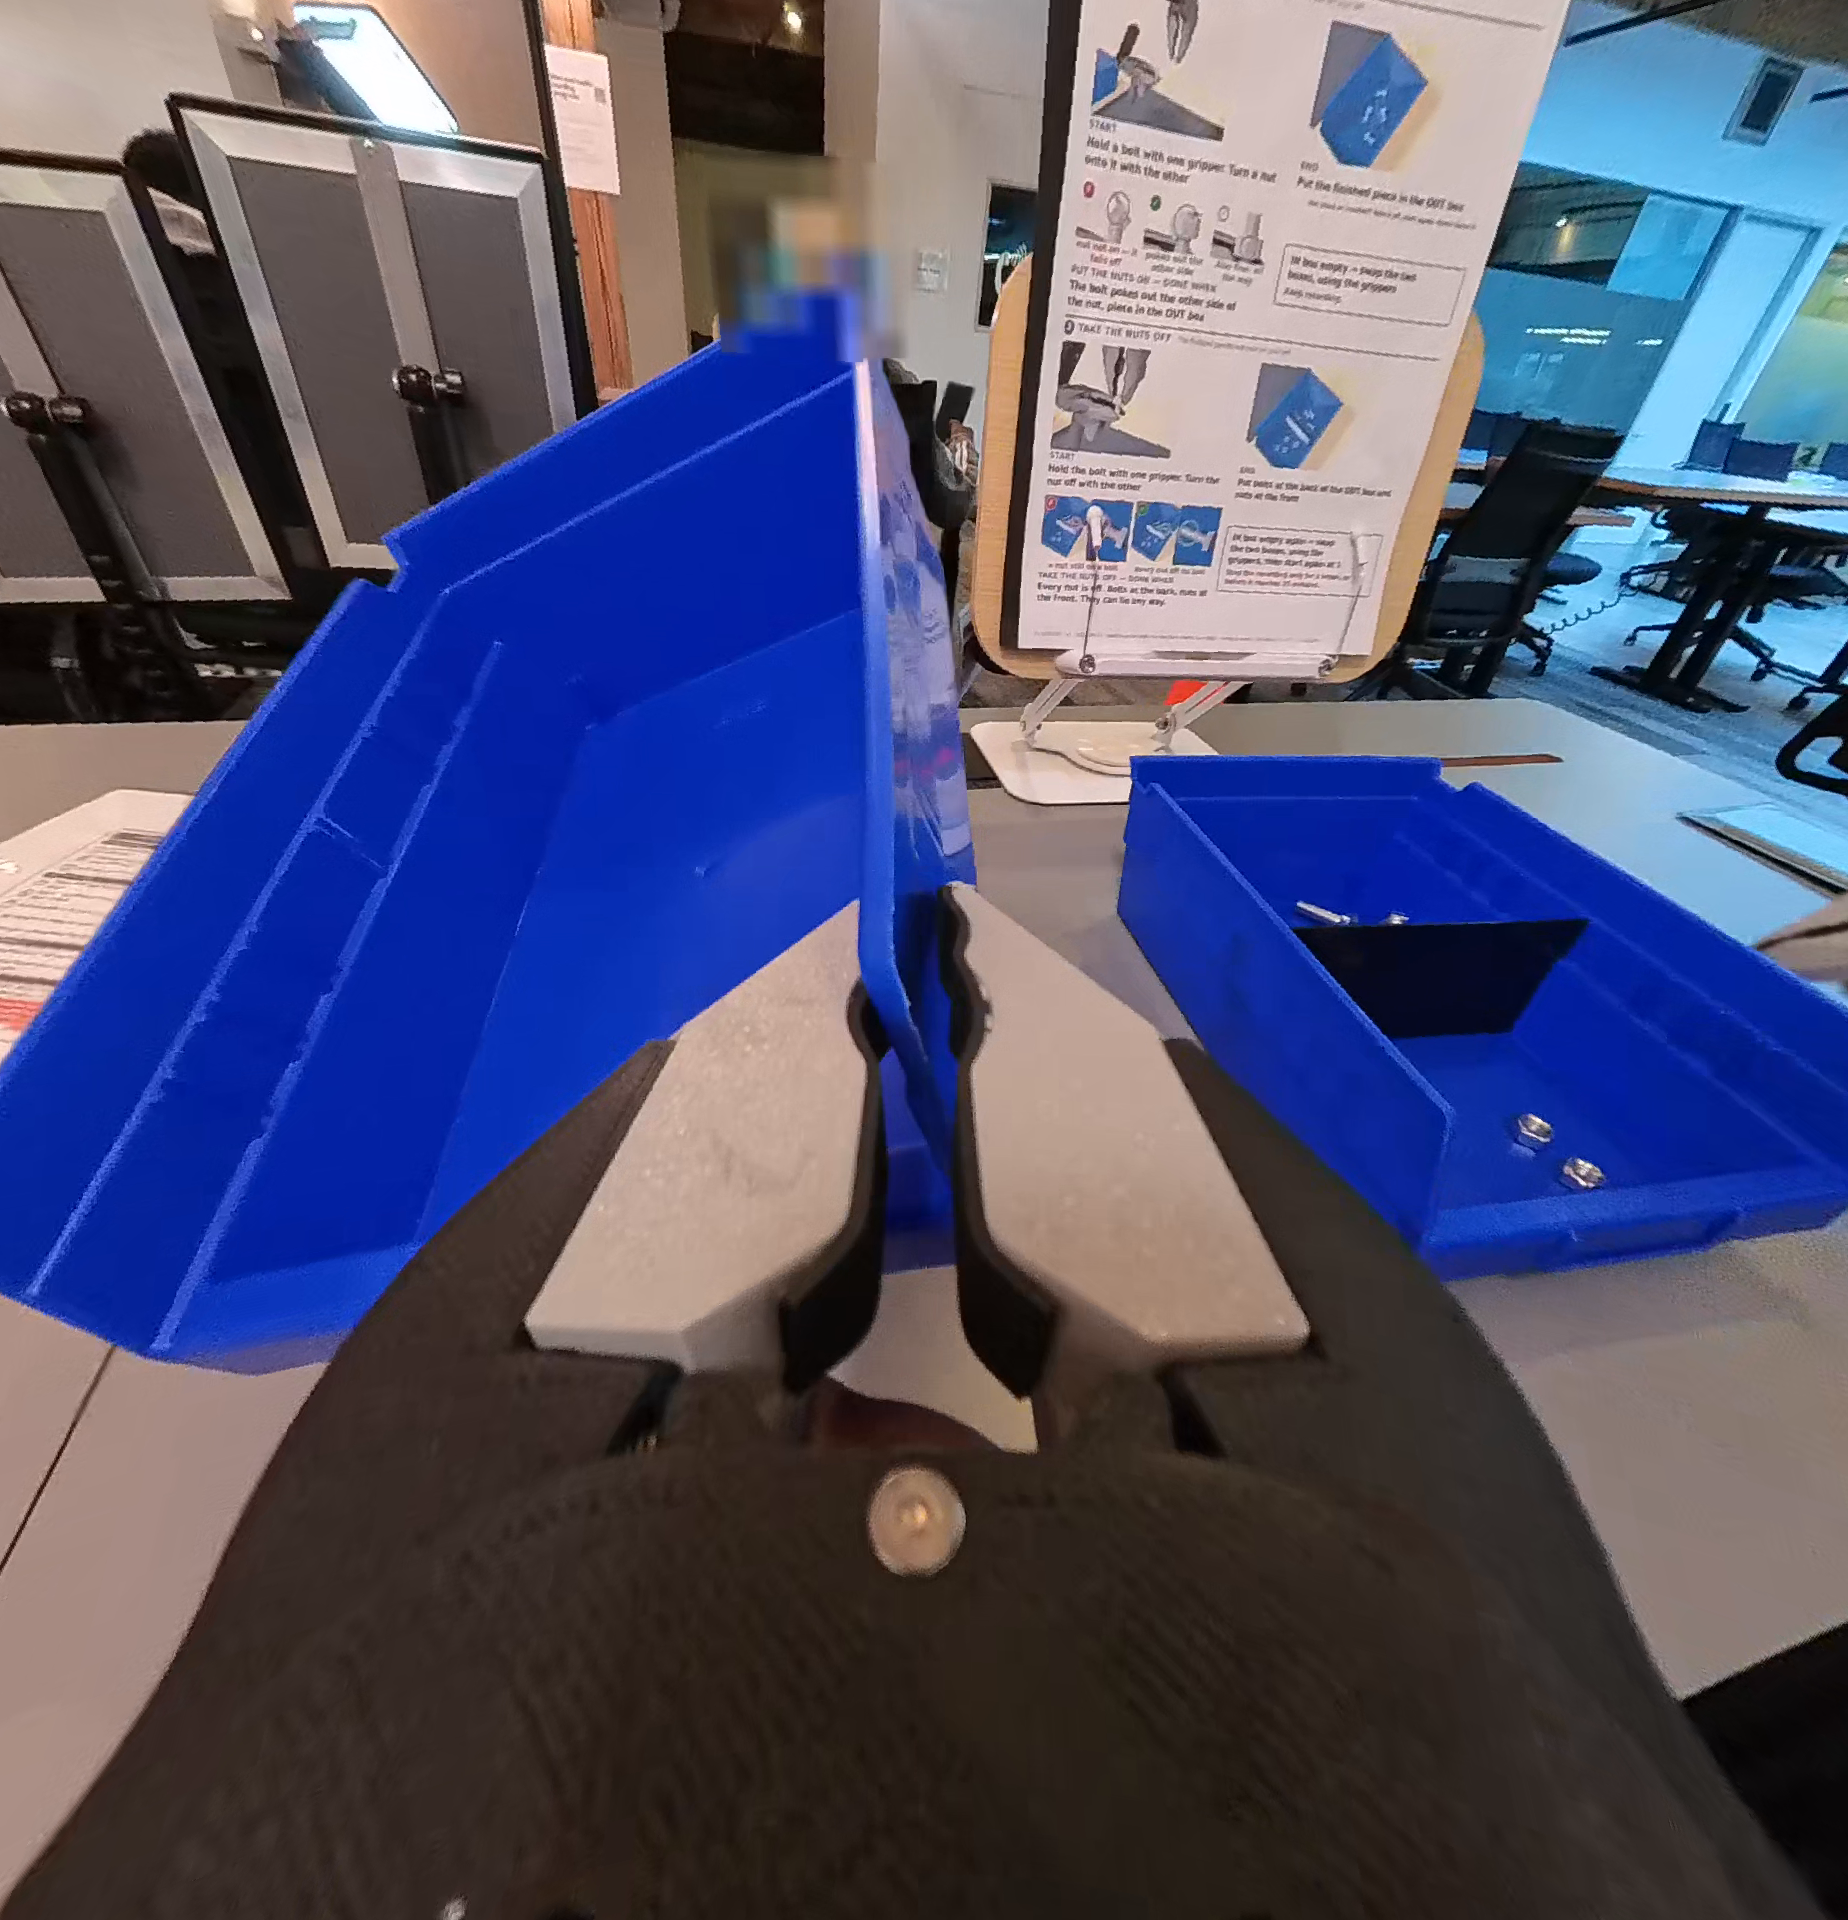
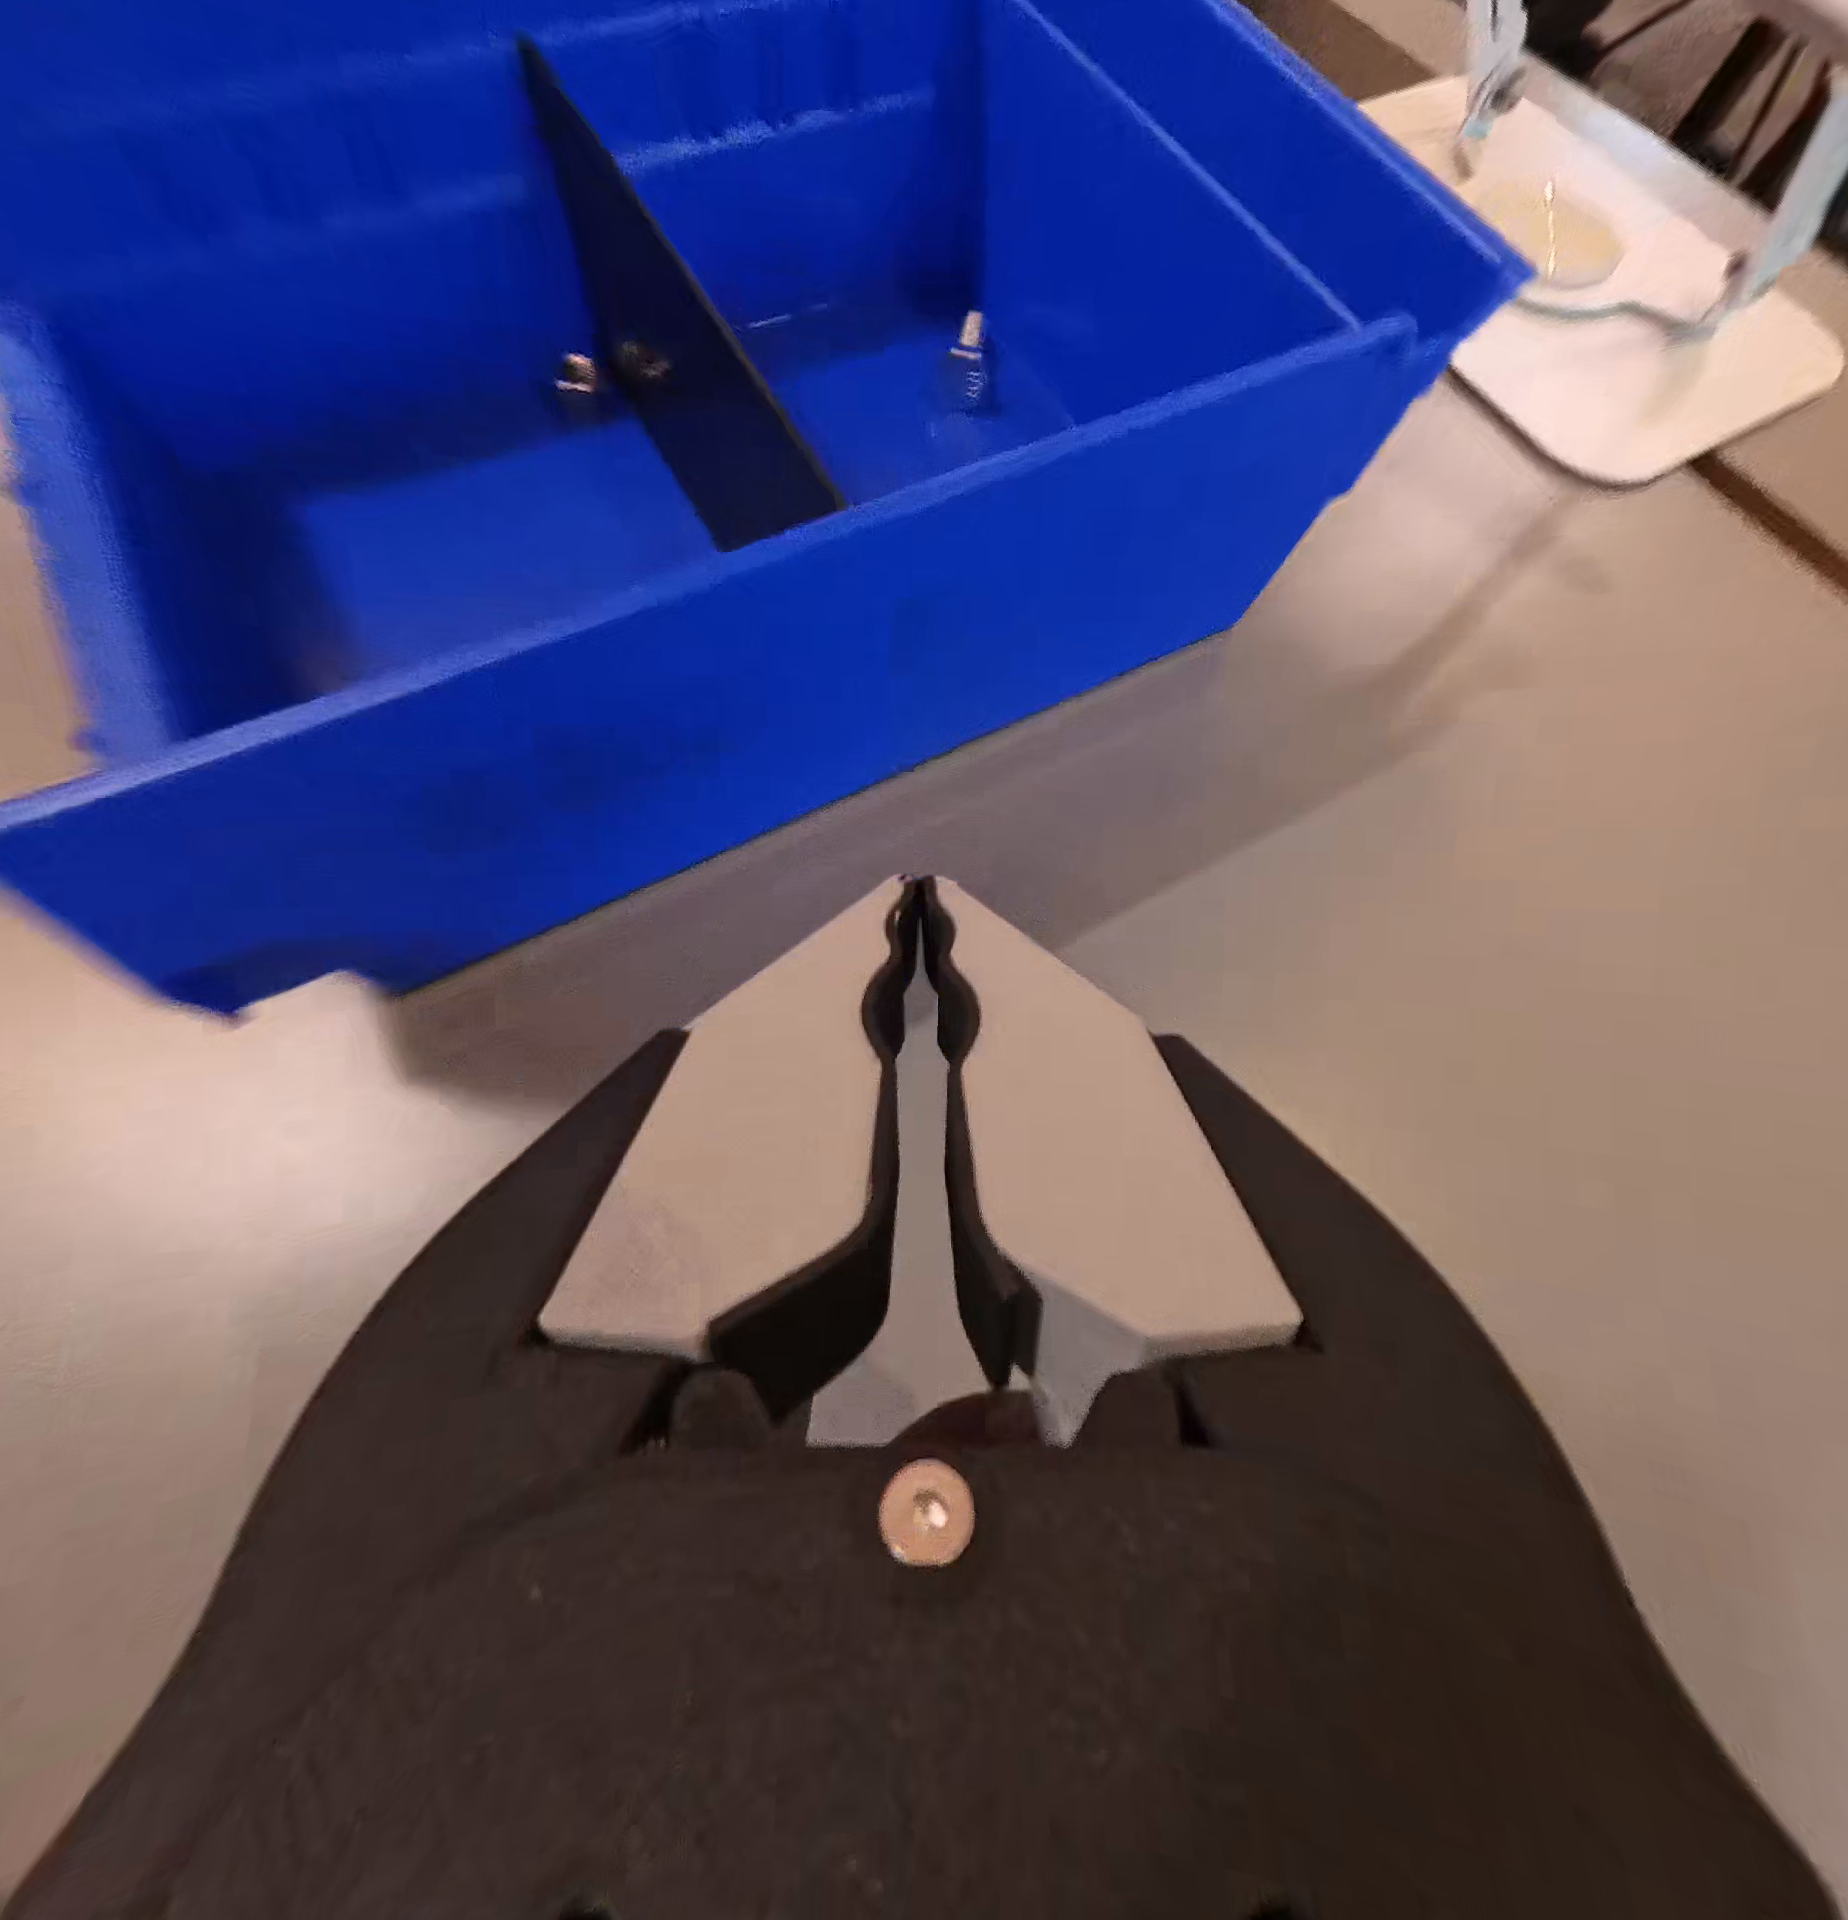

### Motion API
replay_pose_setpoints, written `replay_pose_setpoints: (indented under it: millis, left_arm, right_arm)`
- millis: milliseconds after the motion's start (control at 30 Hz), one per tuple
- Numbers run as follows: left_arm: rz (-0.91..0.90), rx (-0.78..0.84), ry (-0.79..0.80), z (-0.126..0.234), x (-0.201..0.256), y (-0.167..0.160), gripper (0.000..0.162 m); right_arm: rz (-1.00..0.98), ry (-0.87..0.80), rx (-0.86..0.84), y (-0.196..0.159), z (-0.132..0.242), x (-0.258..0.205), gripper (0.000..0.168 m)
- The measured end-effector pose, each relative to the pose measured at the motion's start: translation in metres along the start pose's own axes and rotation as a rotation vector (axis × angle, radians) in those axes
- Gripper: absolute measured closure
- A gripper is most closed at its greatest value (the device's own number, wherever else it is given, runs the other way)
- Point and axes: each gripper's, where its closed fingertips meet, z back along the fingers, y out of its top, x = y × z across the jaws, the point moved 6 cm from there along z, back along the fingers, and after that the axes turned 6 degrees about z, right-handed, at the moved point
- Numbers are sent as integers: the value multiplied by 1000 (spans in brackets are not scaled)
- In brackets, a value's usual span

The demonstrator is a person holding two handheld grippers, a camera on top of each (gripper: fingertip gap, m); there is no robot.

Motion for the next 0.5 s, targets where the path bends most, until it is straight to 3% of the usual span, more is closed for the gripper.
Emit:
replay_pose_setpoints:
  millis: [167,500]
  left_arm:
    - [27,3,-20,2,6,5,159]
    - [-19,-17,-29,10,20,14,159]
  right_arm:
    - [36,8,-16,32,-77,-5,168]
    - [2,66,7,131,-229,-49,168]
